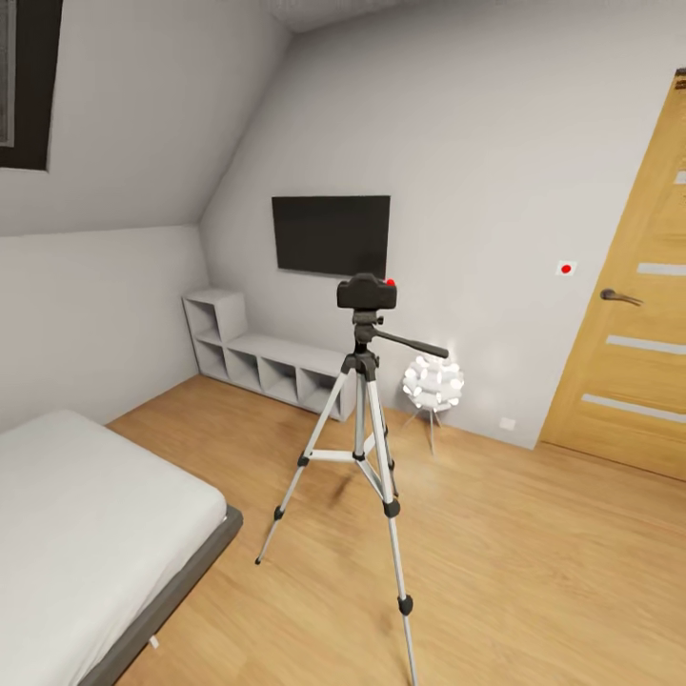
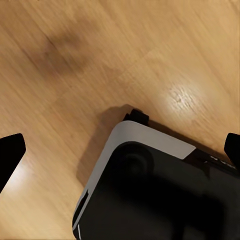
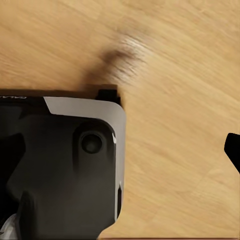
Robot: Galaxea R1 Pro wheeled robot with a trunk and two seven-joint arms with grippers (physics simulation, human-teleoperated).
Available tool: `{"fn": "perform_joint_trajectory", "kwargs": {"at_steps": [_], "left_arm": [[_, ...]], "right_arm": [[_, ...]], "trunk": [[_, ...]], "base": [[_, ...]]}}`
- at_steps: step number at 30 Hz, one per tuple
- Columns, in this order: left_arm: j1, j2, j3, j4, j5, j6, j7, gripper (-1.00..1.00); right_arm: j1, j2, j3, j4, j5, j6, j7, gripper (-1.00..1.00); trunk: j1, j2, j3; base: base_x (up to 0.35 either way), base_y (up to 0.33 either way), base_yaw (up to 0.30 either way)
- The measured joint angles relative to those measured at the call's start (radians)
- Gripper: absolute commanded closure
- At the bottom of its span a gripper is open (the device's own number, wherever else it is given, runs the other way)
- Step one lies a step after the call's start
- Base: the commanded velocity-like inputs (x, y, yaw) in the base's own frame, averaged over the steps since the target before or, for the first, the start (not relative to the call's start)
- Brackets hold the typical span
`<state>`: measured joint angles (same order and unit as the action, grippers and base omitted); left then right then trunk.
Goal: Attach the digital camera to the camera tripod in the bedroom.
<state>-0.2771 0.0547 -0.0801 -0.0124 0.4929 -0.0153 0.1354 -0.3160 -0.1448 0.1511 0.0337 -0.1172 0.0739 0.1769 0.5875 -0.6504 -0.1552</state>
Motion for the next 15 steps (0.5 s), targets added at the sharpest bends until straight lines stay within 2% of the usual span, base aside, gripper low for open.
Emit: {"fn": "perform_joint_trajectory", "kwargs": {"at_steps": [15], "left_arm": [[0.0,0.001,0.0,-0.003,0.001,0.0,0.0,-1.0]], "right_arm": [[0.034,-0.001,0.0,0.0,0.006,-0.001,0.0,-1.0]], "trunk": [[0.0,0.0,0.024]], "base": [[0.0,0.0,0.0]]}}
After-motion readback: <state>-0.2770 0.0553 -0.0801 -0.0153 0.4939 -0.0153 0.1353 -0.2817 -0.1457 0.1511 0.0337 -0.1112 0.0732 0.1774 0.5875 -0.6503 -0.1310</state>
